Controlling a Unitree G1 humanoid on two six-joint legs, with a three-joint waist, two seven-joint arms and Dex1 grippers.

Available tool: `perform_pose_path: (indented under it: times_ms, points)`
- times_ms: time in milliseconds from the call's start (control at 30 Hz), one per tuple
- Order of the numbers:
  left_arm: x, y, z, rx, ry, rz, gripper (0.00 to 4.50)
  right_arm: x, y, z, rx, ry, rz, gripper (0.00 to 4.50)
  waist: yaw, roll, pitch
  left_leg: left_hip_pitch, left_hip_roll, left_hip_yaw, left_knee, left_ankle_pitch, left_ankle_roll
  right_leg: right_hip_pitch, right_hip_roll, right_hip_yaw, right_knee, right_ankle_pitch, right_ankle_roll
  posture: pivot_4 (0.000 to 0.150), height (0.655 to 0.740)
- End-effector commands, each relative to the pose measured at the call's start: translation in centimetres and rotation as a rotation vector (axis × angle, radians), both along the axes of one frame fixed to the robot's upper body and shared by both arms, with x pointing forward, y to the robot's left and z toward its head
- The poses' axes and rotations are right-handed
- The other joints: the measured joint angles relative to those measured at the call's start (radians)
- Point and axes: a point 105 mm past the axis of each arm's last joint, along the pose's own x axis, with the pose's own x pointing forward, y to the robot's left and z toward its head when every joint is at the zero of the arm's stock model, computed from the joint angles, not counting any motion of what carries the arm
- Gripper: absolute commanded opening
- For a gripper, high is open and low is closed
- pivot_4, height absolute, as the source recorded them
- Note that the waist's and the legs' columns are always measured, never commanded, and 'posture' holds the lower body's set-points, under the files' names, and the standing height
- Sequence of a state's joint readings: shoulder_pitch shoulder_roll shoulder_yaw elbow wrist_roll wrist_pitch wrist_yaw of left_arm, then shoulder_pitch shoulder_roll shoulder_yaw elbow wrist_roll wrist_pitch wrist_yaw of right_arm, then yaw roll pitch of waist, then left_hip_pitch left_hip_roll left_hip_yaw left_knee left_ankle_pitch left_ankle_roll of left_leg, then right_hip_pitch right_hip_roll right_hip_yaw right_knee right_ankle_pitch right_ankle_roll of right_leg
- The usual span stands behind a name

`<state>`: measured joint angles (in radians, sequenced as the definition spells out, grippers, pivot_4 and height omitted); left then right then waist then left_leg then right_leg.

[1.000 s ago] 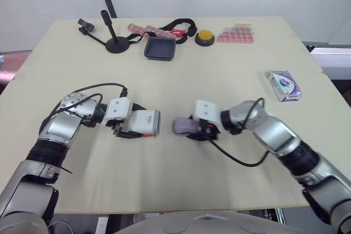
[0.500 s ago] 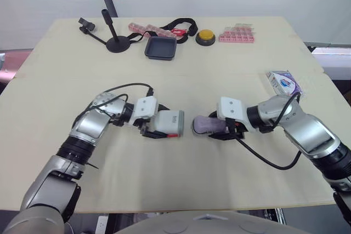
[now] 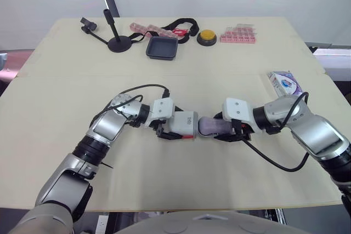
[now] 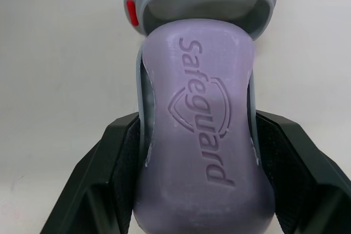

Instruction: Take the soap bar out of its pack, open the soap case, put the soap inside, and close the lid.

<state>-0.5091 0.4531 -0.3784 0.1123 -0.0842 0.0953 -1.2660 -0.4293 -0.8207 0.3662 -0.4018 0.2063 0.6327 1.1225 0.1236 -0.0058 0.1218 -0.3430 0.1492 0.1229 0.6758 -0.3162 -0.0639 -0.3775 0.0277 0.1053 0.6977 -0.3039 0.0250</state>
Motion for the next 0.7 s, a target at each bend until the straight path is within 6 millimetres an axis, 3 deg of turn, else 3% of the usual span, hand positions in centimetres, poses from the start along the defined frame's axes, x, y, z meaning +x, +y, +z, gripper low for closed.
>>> perform_pose_path:
  times_ms: [33,400,467,533,567,700]
  points:
    - [-0.2,-0.8,1.4,-0.031,-0.042,-0.025,3.48,-0.1,0.7,1.2,0.019,-0.04,0.035,2.56,0.0,0.0,0.0,0.0,0.0,0.0,0.0,0.0,0.0,0.0,0.0,0.0,0.0,0.0,0.0,0.15,0.74]
    - [-0.5,-1.8,1.4,-0.057,-0.029,-0.008,3.48,0.1,1.7,1.2,0.009,-0.029,0.041,2.56,0.004,0.0,0.0,0.0,0.0,0.0,0.0,0.0,0.0,0.0,0.0,0.001,0.0,0.0,0.0,0.15,0.74]
    - [-0.4,-1.9,1.4,-0.059,-0.029,-0.003,3.48,-0.1,1.7,1.3,0.01,-0.016,0.04,3.57,0.006,0.0,0.0,0.0,0.0,0.0,0.0,0.0,0.0,0.0,0.0,0.001,0.0,0.0,0.0,0.15,0.74]
    - [-0.4,-1.9,1.5,-0.06,-0.029,0.0,3.48,-0.2,1.6,1.5,0.011,-0.012,0.039,4.29,0.006,0.0,0.0,0.0,0.0,0.0,0.0,0.0,0.0,0.0,0.0,0.001,0.0,0.0,0.0,0.15,0.74]
    - [-0.4,-2.0,1.5,-0.06,-0.029,0.002,3.48,-0.3,1.5,1.5,0.01,-0.006,0.039,4.49,0.006,0.0,0.0,0.0,0.0,0.0,0.0,0.0,0.0,0.0,0.0,0.001,0.0,0.0,0.0,0.15,0.74]
    - [-0.3,-2.0,1.5,-0.063,-0.028,0.007,3.48,-0.6,0.8,1.7,0.01,-0.013,0.022,4.49,0.009,0.0,0.0,0.0,0.0,0.0,0.0,0.0,0.0,0.0,0.0,0.001,0.0,0.0,0.0,0.15,0.74]
